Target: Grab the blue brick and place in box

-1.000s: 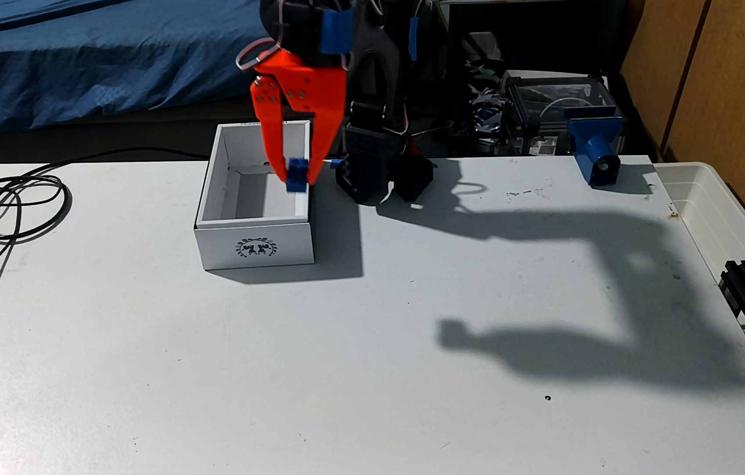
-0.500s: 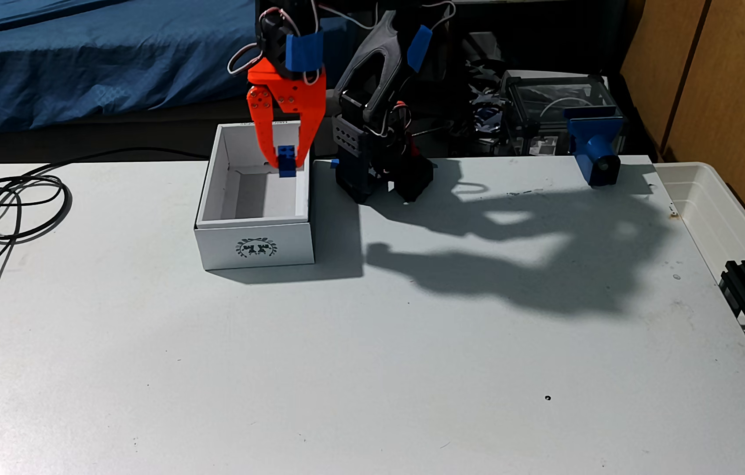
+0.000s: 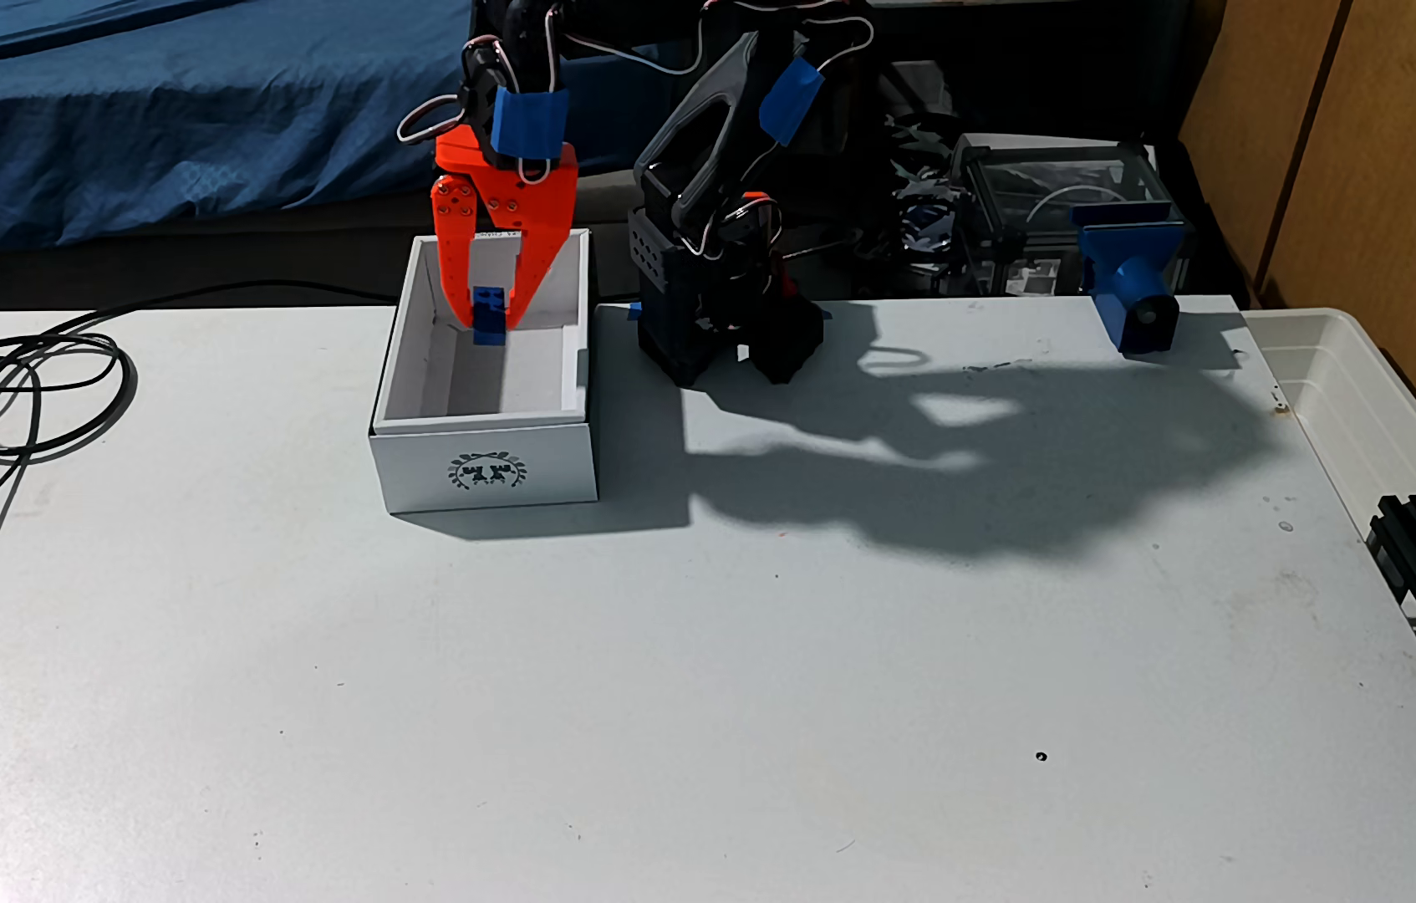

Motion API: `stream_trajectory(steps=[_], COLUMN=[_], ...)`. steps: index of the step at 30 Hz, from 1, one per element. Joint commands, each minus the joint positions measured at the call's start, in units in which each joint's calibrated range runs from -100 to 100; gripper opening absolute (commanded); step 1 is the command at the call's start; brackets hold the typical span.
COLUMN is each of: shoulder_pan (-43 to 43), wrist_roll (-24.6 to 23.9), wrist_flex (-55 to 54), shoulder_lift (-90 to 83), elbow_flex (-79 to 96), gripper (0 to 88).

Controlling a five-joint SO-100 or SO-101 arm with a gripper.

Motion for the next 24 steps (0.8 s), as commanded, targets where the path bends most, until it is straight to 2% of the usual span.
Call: stream_trajectory(steps=[1,6,19,24], shoulder_pan=[0.63,0.63,1.3,-5.24], wrist_roll=[1.19,1.24,1.08,0.98], wrist_flex=[-0.66,-4.11,-4.28,-5.15], shoulder_lift=[-0.69,-1.11,-1.37,-1.37], elbow_flex=[-0.96,-1.04,-1.22,-6.72], gripper=[6.1,8.3,38.8,41.6])
